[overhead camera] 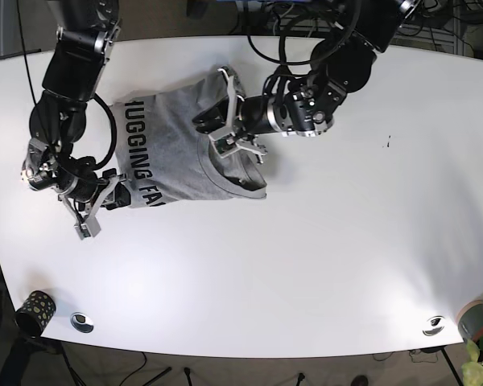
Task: Fold the T-shirt properly
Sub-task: 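Grasp the grey bundle edge with the left gripper and rotate it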
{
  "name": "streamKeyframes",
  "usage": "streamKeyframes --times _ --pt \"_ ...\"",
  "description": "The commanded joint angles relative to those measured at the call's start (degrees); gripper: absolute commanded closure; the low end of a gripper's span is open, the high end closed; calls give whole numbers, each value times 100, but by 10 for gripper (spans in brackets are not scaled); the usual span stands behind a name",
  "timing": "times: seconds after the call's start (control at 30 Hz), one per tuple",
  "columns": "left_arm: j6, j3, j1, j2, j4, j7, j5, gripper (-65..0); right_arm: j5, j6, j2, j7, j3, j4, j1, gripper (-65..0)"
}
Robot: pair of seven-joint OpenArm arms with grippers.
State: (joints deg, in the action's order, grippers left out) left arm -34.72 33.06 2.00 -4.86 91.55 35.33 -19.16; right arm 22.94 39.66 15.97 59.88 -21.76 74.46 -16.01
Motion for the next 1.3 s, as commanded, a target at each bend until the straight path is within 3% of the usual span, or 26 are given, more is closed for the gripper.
streamKeyframes --times 0.0,0.07,0.17,0.6,0.83,1.0,1.17,1.27 --pt "-23 48 51 227 -262 -83 162 -63 -417 34 -124 -418 -26 5 -214 -168" --pt "-23 39 51 359 -544 -83 329 -63 -883 34 -247 -744 -26 -136 -232 -168" --pt "-23 30 59 403 -992 -83 496 -63 -1191 34 -274 -1060 -26 -426 -241 -168" --pt "-66 -550 648 -177 -2047 -91 751 -63 -1191 34 -256 -1183 -26 -171 392 -160" --pt "-75 -611 1281 -714 -2504 -91 733 -63 -1182 34 -511 -1148 -26 726 920 -160" --pt "-528 -629 1695 -1065 -2267 -74 725 -61 -1182 34 -687 -981 211 1139 1148 -160" --pt "-528 -1121 1782 -1338 -1546 -56 733 -61 -1191 34 -810 -761 563 1587 1254 -159" --pt "-528 -1517 1782 -1311 -1027 225 733 -61 -1191 34 -942 -550 677 2088 1394 -159"
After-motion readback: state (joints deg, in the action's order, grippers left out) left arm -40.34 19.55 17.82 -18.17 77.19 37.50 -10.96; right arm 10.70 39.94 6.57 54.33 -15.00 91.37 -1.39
